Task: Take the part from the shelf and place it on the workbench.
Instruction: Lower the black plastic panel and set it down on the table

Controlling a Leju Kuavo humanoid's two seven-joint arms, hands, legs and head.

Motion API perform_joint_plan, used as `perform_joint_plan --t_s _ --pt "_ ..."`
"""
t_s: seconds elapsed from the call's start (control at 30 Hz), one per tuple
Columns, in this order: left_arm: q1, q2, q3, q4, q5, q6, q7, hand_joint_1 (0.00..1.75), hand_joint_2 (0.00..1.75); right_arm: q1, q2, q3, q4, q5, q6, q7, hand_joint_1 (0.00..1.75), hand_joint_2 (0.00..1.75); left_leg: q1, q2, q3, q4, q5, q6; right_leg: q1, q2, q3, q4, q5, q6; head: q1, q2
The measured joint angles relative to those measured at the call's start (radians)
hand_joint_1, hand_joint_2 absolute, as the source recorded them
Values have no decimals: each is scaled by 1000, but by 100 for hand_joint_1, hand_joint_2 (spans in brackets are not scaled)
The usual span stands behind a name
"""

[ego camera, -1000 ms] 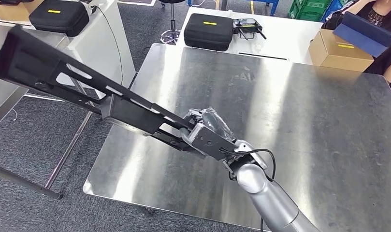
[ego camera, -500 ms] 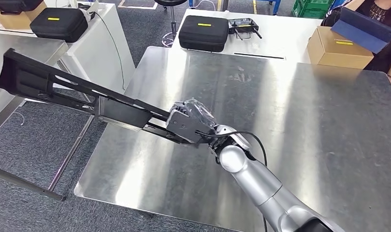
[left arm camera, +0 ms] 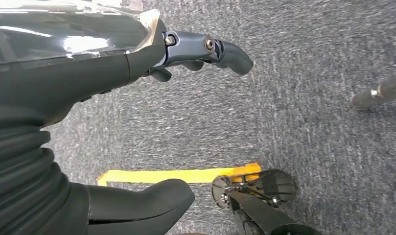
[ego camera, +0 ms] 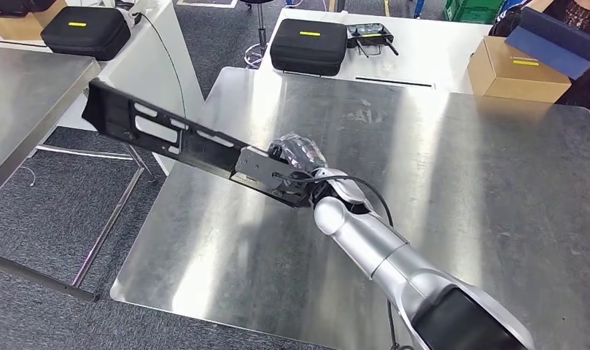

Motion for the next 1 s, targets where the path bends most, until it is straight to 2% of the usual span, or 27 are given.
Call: perform_joint_plan --t_s 0.17,0.37,0.93,1.0 --pt "1 0 -2 0 3 0 5 0 175 -68 -13 -25 153 34 -49 32 175 175 0 -1 1 -1 3 0 -1 -1 6 -6 0 1 0 0" --pt "2 1 -11 0 4 0 7 0 175 -86 -53 -46 256 63 -77 72 175 175 0 1 2 -3 1 -1 0 0 7 -11 -1 0 0 0" --pt "-6 4 -18 -2 -6 -35 -21 0 175 -160 -133 -49 332 187 -61 155 175 175 -2 5 21 -10 -5 -2 0 1 24 -12 -1 -1 0 0" --pt "-7 5 -19 -3 -6 -35 -21 0 175 -164 -136 -48 335 189 -59 157 87 87 -2 6 22 -10 -5 -2 -1 1 24 -12 -1 -1 0 0"
